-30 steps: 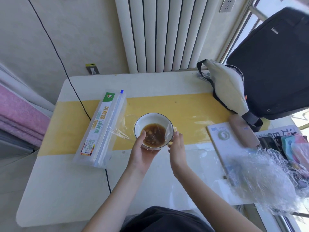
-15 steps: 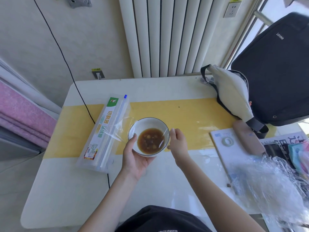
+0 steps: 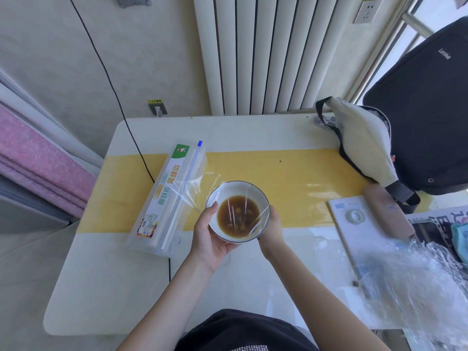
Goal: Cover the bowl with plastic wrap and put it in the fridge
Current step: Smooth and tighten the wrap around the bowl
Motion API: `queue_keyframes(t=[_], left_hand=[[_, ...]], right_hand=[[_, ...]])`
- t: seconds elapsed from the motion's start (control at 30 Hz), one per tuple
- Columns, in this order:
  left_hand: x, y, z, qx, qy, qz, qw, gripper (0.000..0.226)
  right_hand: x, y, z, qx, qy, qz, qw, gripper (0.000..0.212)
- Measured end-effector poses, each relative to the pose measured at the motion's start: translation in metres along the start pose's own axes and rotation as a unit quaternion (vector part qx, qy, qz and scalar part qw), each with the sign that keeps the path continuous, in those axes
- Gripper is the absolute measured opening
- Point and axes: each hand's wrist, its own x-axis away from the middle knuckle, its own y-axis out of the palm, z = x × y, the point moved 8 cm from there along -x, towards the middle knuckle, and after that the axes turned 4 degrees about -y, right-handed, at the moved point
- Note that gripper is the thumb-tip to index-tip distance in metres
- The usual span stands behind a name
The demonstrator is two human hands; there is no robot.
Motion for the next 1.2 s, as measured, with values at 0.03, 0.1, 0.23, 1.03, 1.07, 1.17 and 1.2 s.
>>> queue_keyframes(t=[0.03,0.1,0.23,1.03,1.07,1.17,1.2], left_hand=[[0.000,0.000,0.000,-0.005,-0.004,-0.005,1.000,0.045],[0.001,0.000,0.000,-0.001,-0.012,-0.006,1.000,0.044],[0.005,-0.001,0.003,0.020,-0.022,-0.010,1.000,0.042],[0.011,-0.019,0.018,0.006,-0.030,-0.009,0.999,0.065],[0.011,-0.020,0.018,0.000,-0.030,-0.005,1.000,0.064],[0.011,-0.023,0.021,-0.005,-0.023,-0.002,1.000,0.053],[0.010,-0.025,0.021,-0.012,-0.023,0.001,1.000,0.050]], right_hand=[[0.001,0.006,0.001,-0.040,0.003,-0.031,0.999,0.058],[0.003,0.020,0.000,-0.100,-0.009,-0.098,0.990,0.072],[0.009,0.043,-0.004,-0.184,-0.006,-0.184,0.965,0.034],[0.035,0.078,0.013,-0.235,0.250,-0.199,0.918,0.019],[0.033,0.073,0.016,-0.232,0.257,-0.185,0.920,0.019],[0.031,0.053,0.027,-0.206,0.289,-0.112,0.928,0.005],[0.030,0.045,0.028,-0.195,0.285,-0.089,0.934,0.005]])
